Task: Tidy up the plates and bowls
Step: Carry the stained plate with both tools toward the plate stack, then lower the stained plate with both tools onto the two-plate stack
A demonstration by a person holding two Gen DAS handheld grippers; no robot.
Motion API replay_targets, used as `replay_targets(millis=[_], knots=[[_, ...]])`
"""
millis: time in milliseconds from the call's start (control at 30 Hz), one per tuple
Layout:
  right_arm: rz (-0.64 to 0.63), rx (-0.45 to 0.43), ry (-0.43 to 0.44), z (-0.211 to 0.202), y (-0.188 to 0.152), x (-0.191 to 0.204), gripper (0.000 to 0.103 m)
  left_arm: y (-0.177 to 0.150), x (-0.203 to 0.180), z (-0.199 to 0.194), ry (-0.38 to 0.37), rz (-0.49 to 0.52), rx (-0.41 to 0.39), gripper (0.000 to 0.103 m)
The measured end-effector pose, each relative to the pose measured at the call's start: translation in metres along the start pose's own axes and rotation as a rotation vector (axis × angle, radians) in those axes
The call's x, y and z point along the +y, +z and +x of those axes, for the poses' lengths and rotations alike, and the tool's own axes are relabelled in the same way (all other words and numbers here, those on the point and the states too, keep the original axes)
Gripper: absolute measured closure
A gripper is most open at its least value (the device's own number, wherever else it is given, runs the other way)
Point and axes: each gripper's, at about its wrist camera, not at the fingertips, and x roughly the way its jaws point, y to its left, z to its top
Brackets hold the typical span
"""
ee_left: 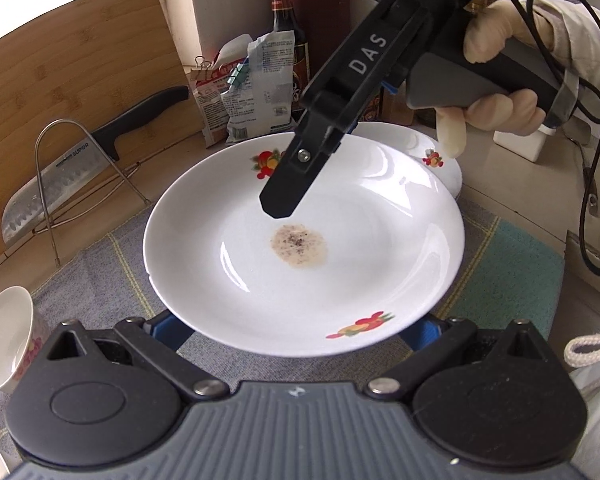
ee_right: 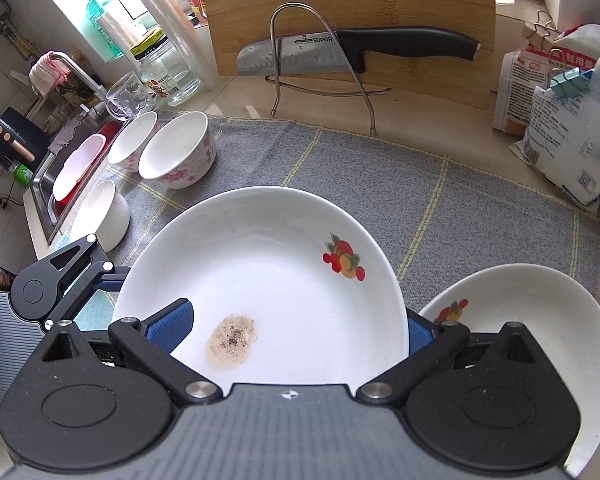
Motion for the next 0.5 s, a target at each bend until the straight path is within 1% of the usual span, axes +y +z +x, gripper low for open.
replay_targets(millis=[167, 500], knots=[[0.035, -0.020, -0.018, -0.011, -0.010, -0.012, 0.000, 0.012, -0.012, 0.009, -0.025, 0.032, -0.006, 0.001], [0.121, -0.052, -0.062, -0.033, -0.036, -0.042, 0.000, 0.028, -0.020, 0.032, -0.095, 0.095, -0.007, 0.001]])
